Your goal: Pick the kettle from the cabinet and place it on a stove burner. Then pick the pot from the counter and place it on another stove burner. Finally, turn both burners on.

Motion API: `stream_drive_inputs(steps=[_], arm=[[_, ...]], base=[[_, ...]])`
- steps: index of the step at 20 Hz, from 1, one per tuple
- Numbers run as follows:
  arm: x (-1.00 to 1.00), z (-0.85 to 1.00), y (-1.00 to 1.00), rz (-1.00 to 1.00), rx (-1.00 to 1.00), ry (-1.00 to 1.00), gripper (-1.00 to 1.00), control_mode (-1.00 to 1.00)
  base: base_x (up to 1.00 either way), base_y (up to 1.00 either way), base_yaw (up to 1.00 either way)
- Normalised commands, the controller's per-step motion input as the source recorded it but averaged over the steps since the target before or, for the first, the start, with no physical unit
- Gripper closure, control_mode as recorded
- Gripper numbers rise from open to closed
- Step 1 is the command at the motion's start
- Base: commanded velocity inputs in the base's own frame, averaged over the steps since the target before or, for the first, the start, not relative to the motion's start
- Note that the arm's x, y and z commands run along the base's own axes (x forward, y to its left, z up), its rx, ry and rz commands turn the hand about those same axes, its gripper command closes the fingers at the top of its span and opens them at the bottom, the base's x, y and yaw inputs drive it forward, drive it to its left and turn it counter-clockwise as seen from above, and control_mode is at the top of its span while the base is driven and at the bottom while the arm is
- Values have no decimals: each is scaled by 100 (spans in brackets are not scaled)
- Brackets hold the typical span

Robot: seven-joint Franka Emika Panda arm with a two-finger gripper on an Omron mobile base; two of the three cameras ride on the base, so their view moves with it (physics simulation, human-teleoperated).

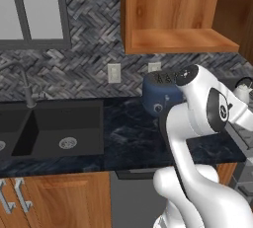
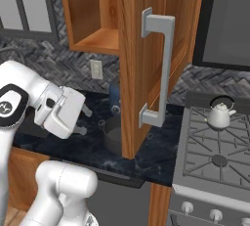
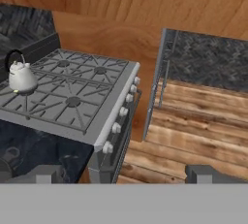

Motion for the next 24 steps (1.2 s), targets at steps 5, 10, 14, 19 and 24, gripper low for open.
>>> stream_drive_inputs(steps=[5,10,14,19,24], arm=[[7,-2,0,-1,0,0,-100,-100],[21,-18,13,-14,1,0,-100,-100],[16,-26,14,-19,6,0,-100,-100],[10,-31,12,-21,8,0,-100,-100],[5,-34,12,-18,6,-1,-100,-100]], base=[[0,0,0],[0,0,0],[0,0,0],[0,0,0],[0,0,0]])
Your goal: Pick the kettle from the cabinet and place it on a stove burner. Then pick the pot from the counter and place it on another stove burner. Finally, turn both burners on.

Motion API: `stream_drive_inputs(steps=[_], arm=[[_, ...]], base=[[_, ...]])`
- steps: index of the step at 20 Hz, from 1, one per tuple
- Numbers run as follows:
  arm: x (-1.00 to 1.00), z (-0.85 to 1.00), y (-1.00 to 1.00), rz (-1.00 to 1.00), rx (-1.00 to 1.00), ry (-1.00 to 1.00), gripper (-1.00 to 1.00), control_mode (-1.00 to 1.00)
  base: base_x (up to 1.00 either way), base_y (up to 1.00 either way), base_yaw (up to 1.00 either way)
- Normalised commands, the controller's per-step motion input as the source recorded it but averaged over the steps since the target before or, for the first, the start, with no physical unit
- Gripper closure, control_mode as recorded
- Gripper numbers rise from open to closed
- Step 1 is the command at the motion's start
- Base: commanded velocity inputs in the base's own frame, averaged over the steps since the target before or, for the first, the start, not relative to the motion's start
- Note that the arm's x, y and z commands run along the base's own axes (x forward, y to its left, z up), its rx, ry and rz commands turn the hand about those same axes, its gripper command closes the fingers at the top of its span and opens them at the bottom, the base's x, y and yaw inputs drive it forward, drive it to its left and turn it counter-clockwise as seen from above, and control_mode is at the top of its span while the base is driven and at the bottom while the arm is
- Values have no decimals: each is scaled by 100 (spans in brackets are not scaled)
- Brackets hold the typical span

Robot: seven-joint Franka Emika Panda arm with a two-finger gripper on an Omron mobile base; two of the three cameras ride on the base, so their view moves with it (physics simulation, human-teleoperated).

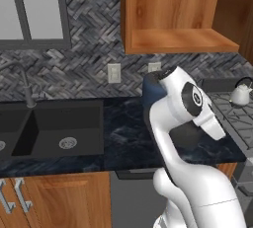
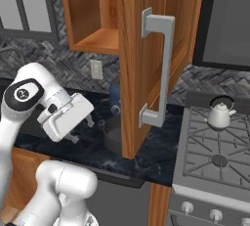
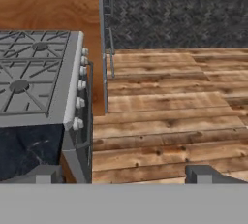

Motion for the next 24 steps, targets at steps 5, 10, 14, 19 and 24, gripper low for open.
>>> stream_drive_inputs(steps=[5,10,14,19,24], arm=[[1,-31,11,-14,6,-5,-100,-100],[-5,-15,1,0,6,-1,-100,-100],[16,-13,0,-2,5,-1,-100,-100],[28,-13,0,-5,2,-3,-100,-100],[34,-17,0,-7,0,-3,-100,-100]], base=[[0,0,0],[0,0,0],[0,0,0],[0,0,0],[0,0,0]])
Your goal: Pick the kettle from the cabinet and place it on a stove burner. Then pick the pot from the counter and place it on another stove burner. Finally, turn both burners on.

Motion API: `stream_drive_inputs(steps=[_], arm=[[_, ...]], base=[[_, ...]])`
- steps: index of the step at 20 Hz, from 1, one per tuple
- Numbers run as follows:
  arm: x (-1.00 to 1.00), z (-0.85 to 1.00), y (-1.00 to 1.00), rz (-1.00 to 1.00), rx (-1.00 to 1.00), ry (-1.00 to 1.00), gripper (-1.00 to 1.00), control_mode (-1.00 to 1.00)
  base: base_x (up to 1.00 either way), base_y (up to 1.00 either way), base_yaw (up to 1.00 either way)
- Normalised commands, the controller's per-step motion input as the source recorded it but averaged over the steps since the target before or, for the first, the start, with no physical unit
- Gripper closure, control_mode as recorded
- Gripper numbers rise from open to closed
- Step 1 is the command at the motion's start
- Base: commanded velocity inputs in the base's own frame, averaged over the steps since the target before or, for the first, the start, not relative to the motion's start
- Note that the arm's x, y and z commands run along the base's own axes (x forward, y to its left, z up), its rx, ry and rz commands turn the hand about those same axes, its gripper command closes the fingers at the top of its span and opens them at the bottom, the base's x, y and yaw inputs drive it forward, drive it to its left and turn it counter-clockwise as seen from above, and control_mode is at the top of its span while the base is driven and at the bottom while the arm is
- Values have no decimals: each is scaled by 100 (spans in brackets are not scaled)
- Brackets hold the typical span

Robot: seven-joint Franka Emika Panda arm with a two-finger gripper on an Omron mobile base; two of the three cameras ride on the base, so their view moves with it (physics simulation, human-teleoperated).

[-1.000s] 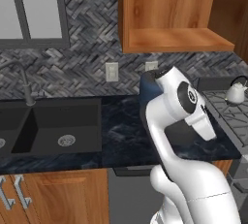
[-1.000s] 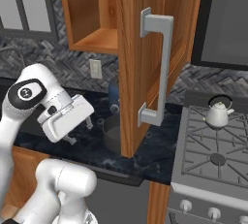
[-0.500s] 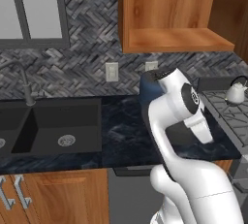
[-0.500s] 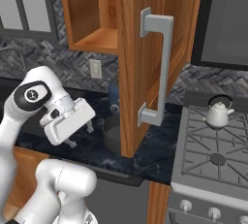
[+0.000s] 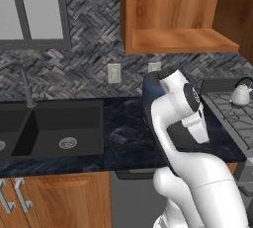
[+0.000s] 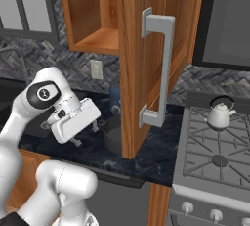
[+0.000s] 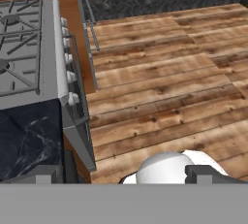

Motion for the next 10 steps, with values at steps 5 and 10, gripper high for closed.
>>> stream_drive_inputs(steps=[5,10], arm=[[34,-21,0,-8,0,-2,-100,-100],[35,-28,0,-7,0,-2,-100,-100]], base=[[0,0,0],[0,0,0]])
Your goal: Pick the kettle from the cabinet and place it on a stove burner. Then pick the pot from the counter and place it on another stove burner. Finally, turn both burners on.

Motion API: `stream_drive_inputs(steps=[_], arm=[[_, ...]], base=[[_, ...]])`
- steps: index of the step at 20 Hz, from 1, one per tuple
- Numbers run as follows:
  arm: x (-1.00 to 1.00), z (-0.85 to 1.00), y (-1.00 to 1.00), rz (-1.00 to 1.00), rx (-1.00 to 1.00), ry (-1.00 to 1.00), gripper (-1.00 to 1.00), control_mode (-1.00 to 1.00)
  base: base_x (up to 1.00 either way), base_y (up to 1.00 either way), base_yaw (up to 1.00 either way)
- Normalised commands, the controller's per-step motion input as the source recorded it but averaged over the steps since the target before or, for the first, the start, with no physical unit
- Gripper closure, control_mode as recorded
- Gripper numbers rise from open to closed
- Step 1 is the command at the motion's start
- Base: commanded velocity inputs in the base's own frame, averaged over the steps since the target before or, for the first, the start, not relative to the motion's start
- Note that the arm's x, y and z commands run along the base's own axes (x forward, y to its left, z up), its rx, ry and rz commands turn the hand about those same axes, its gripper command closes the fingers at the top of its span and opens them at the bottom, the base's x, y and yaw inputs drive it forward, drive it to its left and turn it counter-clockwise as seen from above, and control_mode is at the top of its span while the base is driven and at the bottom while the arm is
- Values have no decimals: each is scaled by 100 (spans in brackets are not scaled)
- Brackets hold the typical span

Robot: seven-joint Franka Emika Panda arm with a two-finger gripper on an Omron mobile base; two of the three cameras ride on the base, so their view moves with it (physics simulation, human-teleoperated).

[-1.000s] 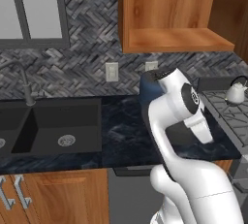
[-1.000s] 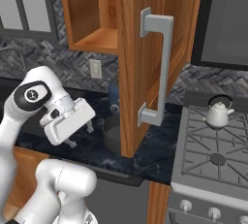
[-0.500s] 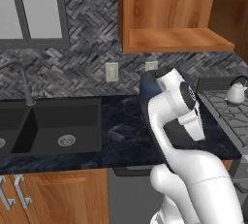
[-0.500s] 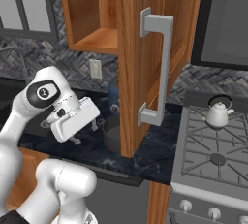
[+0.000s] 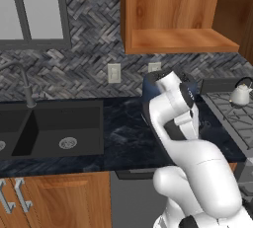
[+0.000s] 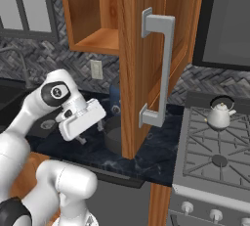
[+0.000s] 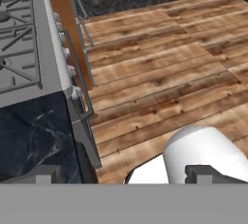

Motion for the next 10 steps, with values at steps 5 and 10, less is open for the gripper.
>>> stream_drive_inputs(steps=[5,10], arm=[[34,-33,0,-5,0,-4,-100,-100],[34,-33,0,-4,0,-5,-100,-100]], base=[[0,0,0],[0,0,0]])
